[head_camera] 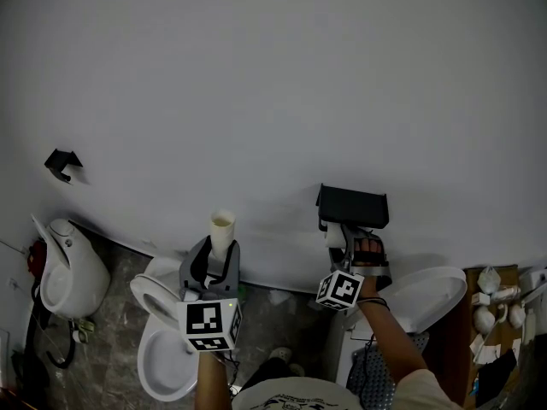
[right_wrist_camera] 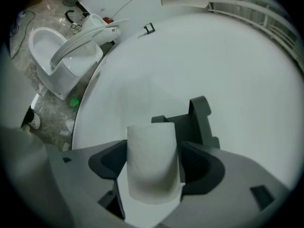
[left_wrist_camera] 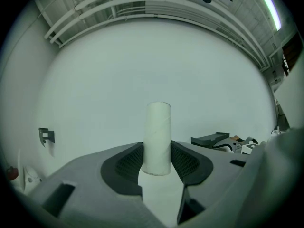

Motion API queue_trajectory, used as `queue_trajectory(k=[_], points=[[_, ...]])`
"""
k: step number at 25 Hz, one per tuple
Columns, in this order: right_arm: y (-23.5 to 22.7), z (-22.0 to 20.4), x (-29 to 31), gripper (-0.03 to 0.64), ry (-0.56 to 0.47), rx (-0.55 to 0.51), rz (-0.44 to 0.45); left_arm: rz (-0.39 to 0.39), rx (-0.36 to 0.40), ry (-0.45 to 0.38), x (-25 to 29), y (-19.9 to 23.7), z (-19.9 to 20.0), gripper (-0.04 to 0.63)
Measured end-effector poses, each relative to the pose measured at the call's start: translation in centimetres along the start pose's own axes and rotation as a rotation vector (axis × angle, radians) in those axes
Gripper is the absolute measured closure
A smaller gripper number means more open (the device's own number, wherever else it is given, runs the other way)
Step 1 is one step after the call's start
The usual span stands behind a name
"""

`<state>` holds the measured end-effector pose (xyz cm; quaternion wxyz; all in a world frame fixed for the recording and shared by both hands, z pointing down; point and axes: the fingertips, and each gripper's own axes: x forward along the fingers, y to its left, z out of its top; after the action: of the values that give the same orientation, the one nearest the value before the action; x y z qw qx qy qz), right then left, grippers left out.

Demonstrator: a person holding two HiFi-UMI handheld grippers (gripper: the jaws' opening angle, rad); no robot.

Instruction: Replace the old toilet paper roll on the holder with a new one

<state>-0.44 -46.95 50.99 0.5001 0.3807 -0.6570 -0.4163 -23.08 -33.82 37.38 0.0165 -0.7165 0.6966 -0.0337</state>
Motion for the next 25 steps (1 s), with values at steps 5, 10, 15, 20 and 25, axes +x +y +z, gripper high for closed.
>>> queue_trajectory(k=[5,10,15,20,25], points=[[-0.1,0.7,-2.3,0.252,-0.066,0.14,0.055,-0.026,0.001,-0.009,0.5,-0.9,0.5,0.413],[-2.0,0.6,-5.9,0.297,-0.172,0.48,0.069,-0.067,-0.009,-0.031,1.7,-2.9,1.2,0.413],[-6.1,-1.7,-9.5,0.416,-0.279,0.929,0.007,-0.115,-0.022,-0.056,2.9,-5.4,2.3,0.413],[-10.9,-6.0,-12.4,0.57,-0.307,1.187,-0.199,-0.151,-0.03,-0.083,4.0,-7.9,3.4,0.413],[-12.7,-8.5,-14.1,0.618,-0.305,1.295,-0.309,-0.164,-0.048,-0.1,4.6,-9.5,3.9,0.413]])
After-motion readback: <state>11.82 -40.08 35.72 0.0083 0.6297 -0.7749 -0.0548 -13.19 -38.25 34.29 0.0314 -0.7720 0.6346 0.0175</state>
